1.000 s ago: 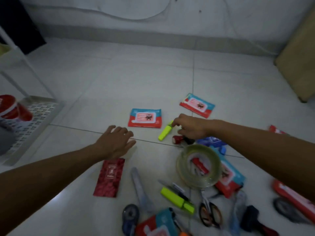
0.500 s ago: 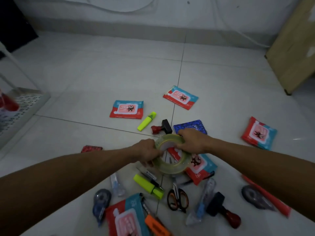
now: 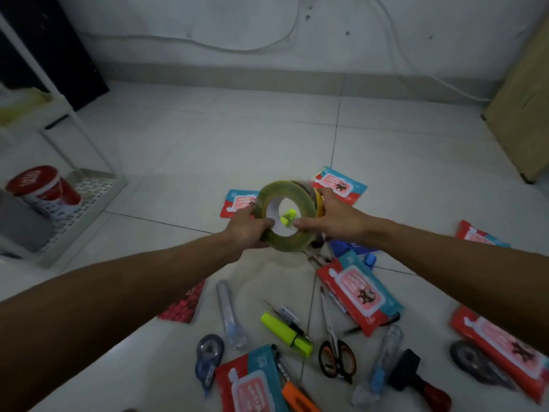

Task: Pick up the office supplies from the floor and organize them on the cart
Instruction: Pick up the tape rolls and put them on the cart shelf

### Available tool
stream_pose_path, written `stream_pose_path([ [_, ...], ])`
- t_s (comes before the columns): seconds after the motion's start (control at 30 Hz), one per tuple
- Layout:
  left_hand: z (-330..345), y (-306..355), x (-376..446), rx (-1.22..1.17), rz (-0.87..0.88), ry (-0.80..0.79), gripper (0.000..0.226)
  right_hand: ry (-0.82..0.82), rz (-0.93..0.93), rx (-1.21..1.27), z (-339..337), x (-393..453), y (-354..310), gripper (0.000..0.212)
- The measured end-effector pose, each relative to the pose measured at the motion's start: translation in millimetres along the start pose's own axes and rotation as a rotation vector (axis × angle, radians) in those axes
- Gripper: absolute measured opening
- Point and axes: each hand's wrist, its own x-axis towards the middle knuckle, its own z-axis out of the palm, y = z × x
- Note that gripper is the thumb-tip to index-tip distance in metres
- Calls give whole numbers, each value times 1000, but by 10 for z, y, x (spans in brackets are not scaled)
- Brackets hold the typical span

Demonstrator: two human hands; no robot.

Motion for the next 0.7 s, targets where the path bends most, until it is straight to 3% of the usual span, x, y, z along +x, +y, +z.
stream_pose_path([
  [0.1,-263,71,82,-47,100,81,32,165,-55,-121,176,83,-288,49],
  [0.23,-771,94,160,41,210,-17,42,344,-155,-161,479,221,-624,47],
  [0.3,-1082,117,179,169,223,-75,58,398,-188,-157,622,309,-750,46],
  [0.4,-1543,81,231,315,140,-60,73,448,-222,-105,801,432,-935,44],
  [0.53,-2138,-173,318,514,1,23,65,495,-230,-23,992,621,-1130,44],
  [0.7,-2714,-470,485,728,-140,47,71,506,-236,23,1173,896,-1164,46],
])
